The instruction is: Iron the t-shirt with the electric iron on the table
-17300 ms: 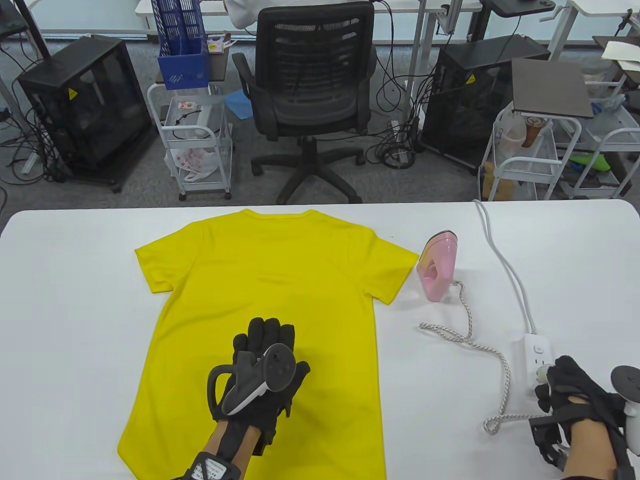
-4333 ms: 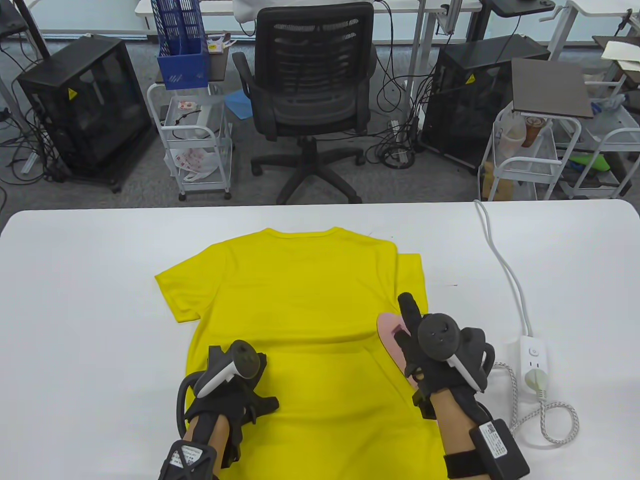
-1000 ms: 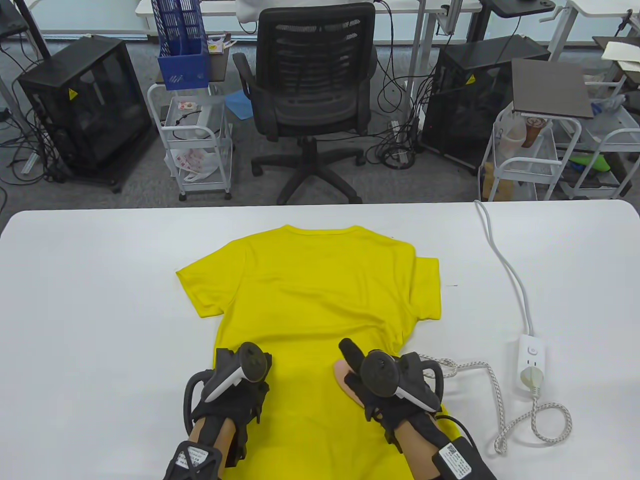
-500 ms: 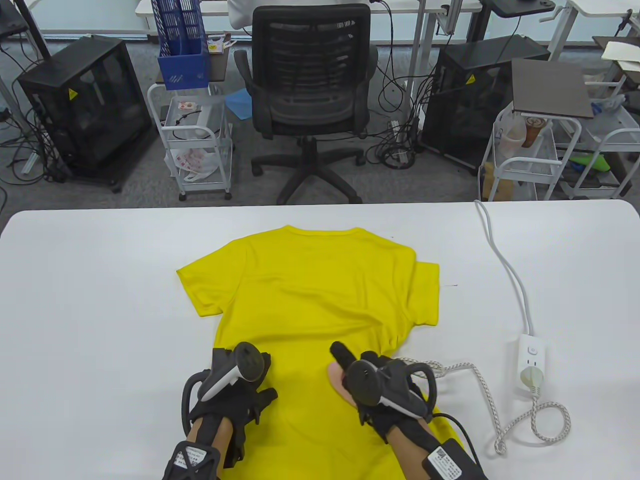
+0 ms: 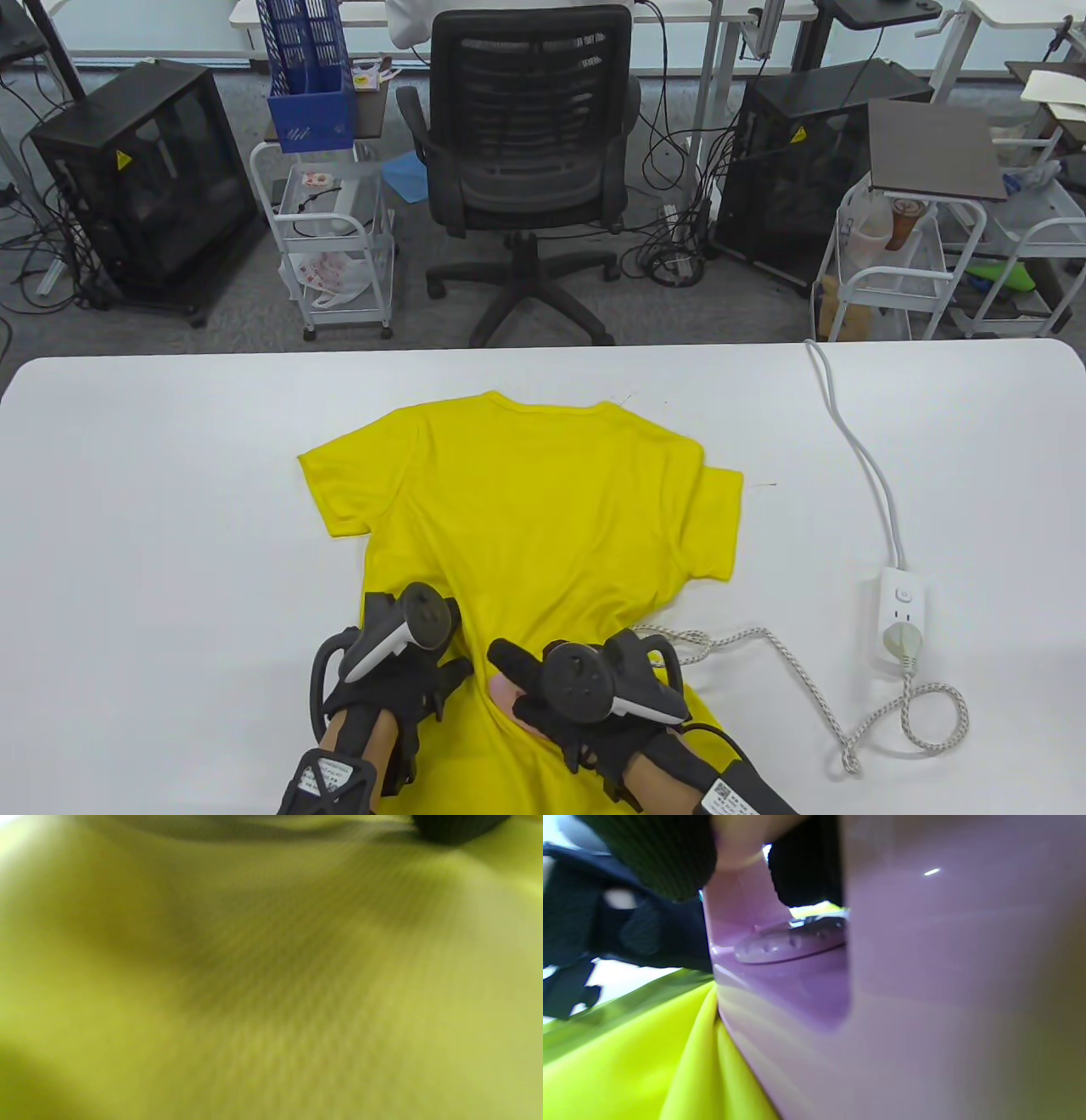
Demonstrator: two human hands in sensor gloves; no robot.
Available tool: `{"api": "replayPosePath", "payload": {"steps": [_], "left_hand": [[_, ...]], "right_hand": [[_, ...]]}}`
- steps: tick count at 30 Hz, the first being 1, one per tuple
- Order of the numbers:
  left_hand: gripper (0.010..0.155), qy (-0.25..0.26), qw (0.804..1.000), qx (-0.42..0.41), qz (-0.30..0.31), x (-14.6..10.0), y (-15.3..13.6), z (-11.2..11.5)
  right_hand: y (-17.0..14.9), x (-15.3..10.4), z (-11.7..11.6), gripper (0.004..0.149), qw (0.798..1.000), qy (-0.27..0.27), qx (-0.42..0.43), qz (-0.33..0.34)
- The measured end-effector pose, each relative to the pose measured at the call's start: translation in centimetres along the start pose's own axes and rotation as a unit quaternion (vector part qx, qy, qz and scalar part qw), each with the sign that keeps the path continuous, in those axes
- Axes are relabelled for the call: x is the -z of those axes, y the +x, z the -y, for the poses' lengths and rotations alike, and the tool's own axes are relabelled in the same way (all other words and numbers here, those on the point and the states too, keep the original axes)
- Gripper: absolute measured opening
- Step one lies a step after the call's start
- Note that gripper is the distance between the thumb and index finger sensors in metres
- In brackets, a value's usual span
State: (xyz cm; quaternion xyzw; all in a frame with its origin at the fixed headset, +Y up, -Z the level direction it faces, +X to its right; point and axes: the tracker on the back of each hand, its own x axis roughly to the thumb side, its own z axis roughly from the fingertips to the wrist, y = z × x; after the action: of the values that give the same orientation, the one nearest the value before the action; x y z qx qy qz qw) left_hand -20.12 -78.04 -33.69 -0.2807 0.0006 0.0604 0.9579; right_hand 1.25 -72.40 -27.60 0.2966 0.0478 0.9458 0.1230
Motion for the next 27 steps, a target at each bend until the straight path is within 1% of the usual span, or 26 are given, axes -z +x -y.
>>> {"api": "replayPosePath", "payload": {"steps": [2,4,7,10,11,13,15,18,20,22,23,25,26,27], "left_hand": [[0.076,0.001,1.000,-0.002,0.001,0.0,0.0,0.0],[0.077,0.003,1.000,0.000,-0.002,0.0,0.0,-0.1],[0.078,0.004,1.000,0.001,-0.002,0.0,0.0,-0.1],[0.079,0.002,1.000,-0.001,-0.002,0.0,-0.1,-0.1],[0.080,0.001,1.000,-0.002,-0.002,0.0,-0.1,-0.1],[0.081,0.000,1.000,-0.002,-0.002,0.0,-0.1,-0.1],[0.082,0.000,1.000,-0.002,-0.001,0.0,-0.1,-0.1],[0.081,0.003,1.000,0.001,0.001,0.1,0.1,0.0],[0.082,0.000,1.000,0.006,0.002,0.1,0.3,0.0],[0.082,-0.002,1.000,0.011,-0.003,0.2,0.4,0.1],[0.082,-0.003,1.000,0.007,-0.003,0.2,0.4,0.1],[0.082,-0.004,1.000,0.004,-0.003,0.2,0.2,0.1],[0.082,-0.005,1.000,0.003,-0.002,0.2,0.1,0.1],[0.082,-0.005,1.000,0.003,-0.002,0.2,0.1,0.1]], "right_hand": [[-0.3,-0.1,0.2,0.063,1.000,-0.009,-0.027,-0.011],[-1.8,-0.2,0.6,0.063,0.997,-0.033,-0.060,-0.043],[-5.9,-0.7,1.6,0.064,0.987,-0.057,-0.068,-0.132],[-10.1,-1.9,2.6,0.064,0.968,-0.079,-0.061,-0.228],[-11.4,-2.5,2.9,0.064,0.959,-0.089,-0.060,-0.262],[-12.9,-3.3,3.4,0.064,0.945,-0.099,-0.059,-0.307],[-13.3,-3.7,3.5,0.064,0.940,-0.099,-0.048,-0.323],[-11.8,-3.3,3.5,0.064,0.958,-0.099,-0.019,-0.270],[-9.2,-2.2,3.3,0.064,0.976,-0.086,-0.005,-0.202],[-6.6,-1.2,2.4,0.064,0.985,-0.074,-0.008,-0.155],[-4.9,-0.6,1.7,0.064,0.990,-0.053,-0.018,-0.127],[-2.8,0.0,0.9,0.064,0.996,-0.012,-0.028,-0.084],[-1.8,0.1,0.7,0.064,0.998,-0.015,-0.023,-0.057],[-1.4,0.1,0.6,0.064,0.999,-0.008,-0.020,-0.048]]}}
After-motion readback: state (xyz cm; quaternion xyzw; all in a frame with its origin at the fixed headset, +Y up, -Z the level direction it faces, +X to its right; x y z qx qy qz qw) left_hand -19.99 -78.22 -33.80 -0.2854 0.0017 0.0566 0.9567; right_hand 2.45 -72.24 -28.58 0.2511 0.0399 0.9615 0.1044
